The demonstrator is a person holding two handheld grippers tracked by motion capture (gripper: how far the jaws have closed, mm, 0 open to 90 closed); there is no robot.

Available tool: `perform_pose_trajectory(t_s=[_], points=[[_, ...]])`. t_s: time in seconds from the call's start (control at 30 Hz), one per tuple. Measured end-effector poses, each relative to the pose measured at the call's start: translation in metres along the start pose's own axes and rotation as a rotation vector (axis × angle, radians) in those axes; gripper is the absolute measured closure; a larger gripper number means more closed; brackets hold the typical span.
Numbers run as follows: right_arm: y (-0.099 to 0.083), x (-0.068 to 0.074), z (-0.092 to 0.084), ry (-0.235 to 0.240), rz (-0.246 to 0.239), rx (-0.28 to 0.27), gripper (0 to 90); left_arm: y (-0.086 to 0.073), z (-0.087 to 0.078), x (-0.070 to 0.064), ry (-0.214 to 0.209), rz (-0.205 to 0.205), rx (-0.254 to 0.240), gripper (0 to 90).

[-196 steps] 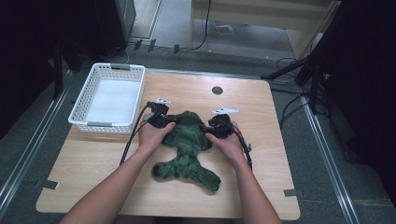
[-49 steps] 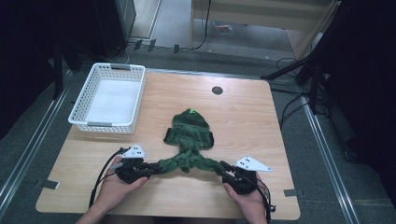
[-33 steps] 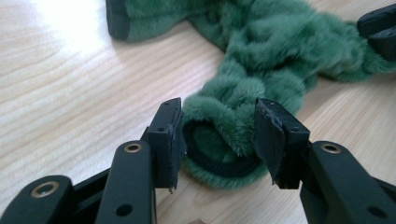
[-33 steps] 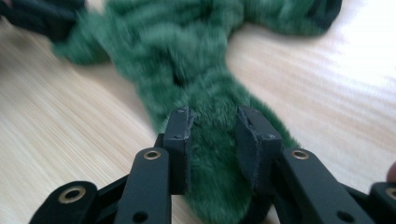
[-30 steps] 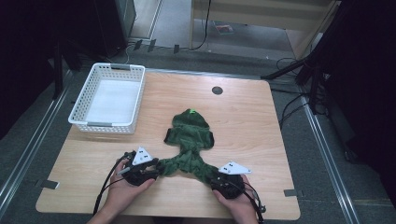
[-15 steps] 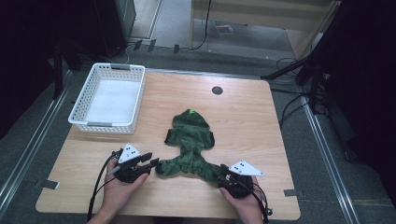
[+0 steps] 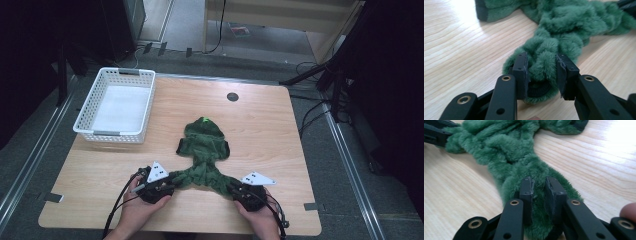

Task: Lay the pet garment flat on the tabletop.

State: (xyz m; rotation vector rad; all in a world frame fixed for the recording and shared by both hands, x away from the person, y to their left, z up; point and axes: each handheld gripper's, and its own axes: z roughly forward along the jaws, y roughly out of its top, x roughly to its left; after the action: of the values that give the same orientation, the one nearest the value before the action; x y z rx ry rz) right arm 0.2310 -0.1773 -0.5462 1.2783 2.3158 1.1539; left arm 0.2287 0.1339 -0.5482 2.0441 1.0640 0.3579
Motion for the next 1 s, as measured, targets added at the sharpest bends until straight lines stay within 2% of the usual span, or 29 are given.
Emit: perform_pose_trajectory(t_s=[0.13,0.17,0.27,0.4,0.43,0.47,0.5,0.53,0.57,0.6,0.63,0.67,0.73,0.83,0.87,0.97,1.0], points=[[0.0,-0.001,0.002,-0.012,-0.019,-0.003,77.0,-0.001,0.001,0.002,-0.003,-0.009,-0.002,66.4],[0.001,0.0,0.002,-0.029,-0.035,-0.004,77.2,-0.001,0.001,0.005,-0.014,-0.023,-0.004,67.8],[0.001,0.001,0.003,-0.04,-0.045,-0.004,77.3,-0.002,0.0,0.007,-0.029,-0.036,-0.004,70.1],[0.001,-0.003,0.002,-0.013,-0.019,-0.009,74.3,-0.004,-0.002,0.013,-0.076,-0.056,-0.015,71.1],[0.001,-0.005,0.0,0.031,0.012,-0.025,67.8,-0.006,-0.006,0.013,-0.094,-0.049,-0.049,66.0],[0.001,-0.006,-0.001,0.047,0.013,-0.04,64.5,-0.006,-0.008,0.012,-0.092,-0.042,-0.072,60.8],[0.001,-0.006,-0.003,0.055,0.007,-0.057,62.0,-0.006,-0.01,0.012,-0.088,-0.034,-0.099,54.2],[0.001,-0.006,-0.003,0.055,0.007,-0.057,62.0,-0.006,-0.01,0.012,-0.088,-0.034,-0.099,47.6],[0.002,-0.007,-0.006,0.073,-0.009,-0.084,56.9,-0.006,-0.015,0.011,-0.066,-0.027,-0.149,42.2],[0.001,-0.007,-0.008,0.082,-0.012,-0.101,54.4,-0.006,-0.015,0.011,-0.066,-0.027,-0.149,37.7],[0.001,-0.007,-0.008,0.082,-0.012,-0.101,54.4,-0.005,-0.019,0.012,-0.055,-0.028,-0.178,37.7],[0.001,-0.008,-0.009,0.088,-0.014,-0.114,52.0,-0.004,-0.022,0.013,-0.049,-0.032,-0.202,32.7],[0.002,-0.012,-0.013,0.087,-0.009,-0.166,44.2,-0.005,-0.035,0.02,-0.03,-0.052,-0.257,24.8],[0.003,-0.017,-0.018,0.049,0.013,-0.228,34.0,-0.008,-0.043,0.027,-0.018,-0.073,-0.278,16.6],[0.003,-0.017,-0.018,0.049,0.013,-0.228,34.0,-0.009,-0.047,0.03,-0.012,-0.083,-0.284,16.6],[0.007,-0.022,-0.025,0.019,0.054,-0.222,28.2,-0.016,-0.058,0.042,0.006,-0.109,-0.291,13.8],[0.008,-0.025,-0.029,-0.002,0.068,-0.229,23.7,-0.018,-0.062,0.046,0.007,-0.121,-0.295,13.7]])
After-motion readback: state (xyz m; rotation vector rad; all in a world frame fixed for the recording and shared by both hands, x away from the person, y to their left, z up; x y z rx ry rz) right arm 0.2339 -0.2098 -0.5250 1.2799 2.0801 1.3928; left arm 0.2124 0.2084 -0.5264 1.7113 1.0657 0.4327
